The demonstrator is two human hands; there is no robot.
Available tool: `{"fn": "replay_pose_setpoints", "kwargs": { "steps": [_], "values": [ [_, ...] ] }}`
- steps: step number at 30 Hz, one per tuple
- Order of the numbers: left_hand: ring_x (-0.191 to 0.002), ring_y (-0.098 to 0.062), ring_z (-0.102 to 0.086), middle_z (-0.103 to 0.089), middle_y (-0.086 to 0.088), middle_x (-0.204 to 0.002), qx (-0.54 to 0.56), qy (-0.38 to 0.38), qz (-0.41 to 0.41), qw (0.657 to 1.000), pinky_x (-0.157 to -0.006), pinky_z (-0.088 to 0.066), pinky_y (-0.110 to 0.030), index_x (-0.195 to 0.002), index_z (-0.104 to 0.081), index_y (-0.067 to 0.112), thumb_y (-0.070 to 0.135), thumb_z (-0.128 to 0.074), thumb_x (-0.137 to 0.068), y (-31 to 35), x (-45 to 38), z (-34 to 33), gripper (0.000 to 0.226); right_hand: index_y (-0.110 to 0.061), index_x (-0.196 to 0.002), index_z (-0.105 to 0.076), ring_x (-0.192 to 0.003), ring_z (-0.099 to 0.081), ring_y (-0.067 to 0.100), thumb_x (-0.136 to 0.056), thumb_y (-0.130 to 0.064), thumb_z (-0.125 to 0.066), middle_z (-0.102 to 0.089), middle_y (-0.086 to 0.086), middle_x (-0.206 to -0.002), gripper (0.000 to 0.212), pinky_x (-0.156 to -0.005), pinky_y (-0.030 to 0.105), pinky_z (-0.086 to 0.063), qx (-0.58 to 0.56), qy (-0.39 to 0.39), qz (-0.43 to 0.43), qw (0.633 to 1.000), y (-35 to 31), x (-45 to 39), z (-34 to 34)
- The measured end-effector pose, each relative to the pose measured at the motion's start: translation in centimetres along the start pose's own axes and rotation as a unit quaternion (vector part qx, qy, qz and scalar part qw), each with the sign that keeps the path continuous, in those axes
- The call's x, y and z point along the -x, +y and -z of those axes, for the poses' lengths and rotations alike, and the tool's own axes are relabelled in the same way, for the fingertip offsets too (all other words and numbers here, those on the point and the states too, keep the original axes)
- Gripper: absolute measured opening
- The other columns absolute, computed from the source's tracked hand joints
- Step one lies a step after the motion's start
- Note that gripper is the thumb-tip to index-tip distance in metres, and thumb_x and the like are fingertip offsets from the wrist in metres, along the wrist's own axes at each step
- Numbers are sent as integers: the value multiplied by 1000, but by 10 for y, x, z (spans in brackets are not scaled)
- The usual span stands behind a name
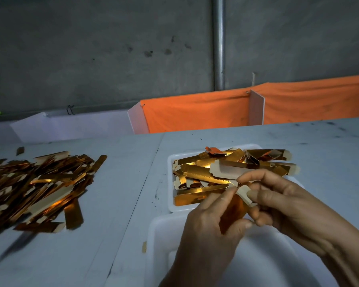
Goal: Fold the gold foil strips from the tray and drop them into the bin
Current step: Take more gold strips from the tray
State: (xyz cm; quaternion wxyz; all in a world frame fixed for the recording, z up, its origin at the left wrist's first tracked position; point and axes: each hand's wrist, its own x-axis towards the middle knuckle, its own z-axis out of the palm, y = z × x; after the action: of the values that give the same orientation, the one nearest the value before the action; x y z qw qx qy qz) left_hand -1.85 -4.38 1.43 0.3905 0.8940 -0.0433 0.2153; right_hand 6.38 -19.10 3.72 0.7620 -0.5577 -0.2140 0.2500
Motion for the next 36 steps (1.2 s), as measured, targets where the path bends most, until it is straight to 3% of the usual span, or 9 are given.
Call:
{"fn": "replay_pose_setpoints", "kwargs": {
  "steps": [6, 10, 14, 18, 20, 25, 30, 34, 36],
  "values": [
    [-106, 17, -39, -47, 36, -103, 29, 5, 9, 1000, -79, -35, 3, -124, -52, 45, 33, -62, -89, 3, -1, 4, 38, -13, -81, -68, -50, -58, 18, -86, 6, -53, -56, 14, -66, 24, -48, 21, -49, 85, -19, 18, 996, -2, 3, 1],
    [-107, 14, -40, -48, 28, -111, 30, 6, -25, 999, -80, -34, 3, -129, -52, 39, 29, -61, -90, 5, 0, 4, 41, -16, -74, -65, -51, -59, 20, -74, -17, -64, -58, 10, -63, 2, -50, 24, -50, 132, -7, 71, 989, -5, 4, -4],
    [-107, 11, -41, -49, 18, -117, 34, 1, -57, 998, -84, -34, 1, -135, -48, 34, 26, -58, -92, 5, 0, 5, 44, -12, -76, -64, -58, -61, 22, -64, -46, -79, -62, 10, -71, 39, -53, 27, -52, 156, -6, 79, 985, -6, 5, 0],
    [-106, 9, -40, -46, 16, -113, 33, 6, -50, 998, -83, -35, 0, -135, -49, 33, 25, -60, -91, 2, 0, 5, 46, -17, -74, -65, -57, -62, 20, -70, -23, -68, -61, 9, -67, 8, -53, 24, -52, 171, -10, 95, 981, -7, 5, 1],
    [-107, 14, -37, -44, 22, -110, 25, 18, -37, 999, -82, -33, 2, -132, -48, 38, 27, -62, -90, 1, -1, 4, 46, -19, -75, -65, -62, -63, 20, -72, -24, -64, -64, 10, -70, 6, -55, 25, -52, 203, -11, 110, 973, -6, 6, 1],
    [-104, 19, -36, -37, 32, -102, 1, 63, 10, 998, -80, -31, 6, -132, -49, 38, 33, -67, -85, -5, -2, 2, 50, -19, -75, -74, -91, -64, 14, -68, -59, -71, -66, -4, -96, 41, -71, 29, -56, 291, 10, 140, 946, -2, 6, -8],
    [-100, 11, -42, -45, 20, -114, -43, 82, -29, 995, -79, -32, 5, -132, -52, 32, 32, -68, -85, -1, -1, -4, 50, -33, -69, -73, -111, -56, -1, -57, -51, -68, -62, -22, -110, 22, -87, 31, -47, 338, 63, 151, 927, 4, 3, -14],
    [-107, 4, -42, -49, 12, -122, -45, 90, -37, 994, -82, -31, 4, -133, -51, 29, 29, -69, -84, -1, -1, -6, 52, -32, -67, -73, -103, -56, -9, -56, -53, -66, -64, -29, -107, 24, -82, 19, -46, 341, 93, 133, 926, 7, 1, -16],
    [-110, 4, -42, -47, 12, -123, -35, 85, -39, 995, -86, -34, 1, -136, -49, 30, 28, -67, -86, -1, 0, -7, 53, -29, -67, -74, -99, -59, -9, -62, -42, -69, -66, -28, -103, 15, -72, 9, -46, 326, 102, 125, 931, 11, -1, -17]
  ]
}}
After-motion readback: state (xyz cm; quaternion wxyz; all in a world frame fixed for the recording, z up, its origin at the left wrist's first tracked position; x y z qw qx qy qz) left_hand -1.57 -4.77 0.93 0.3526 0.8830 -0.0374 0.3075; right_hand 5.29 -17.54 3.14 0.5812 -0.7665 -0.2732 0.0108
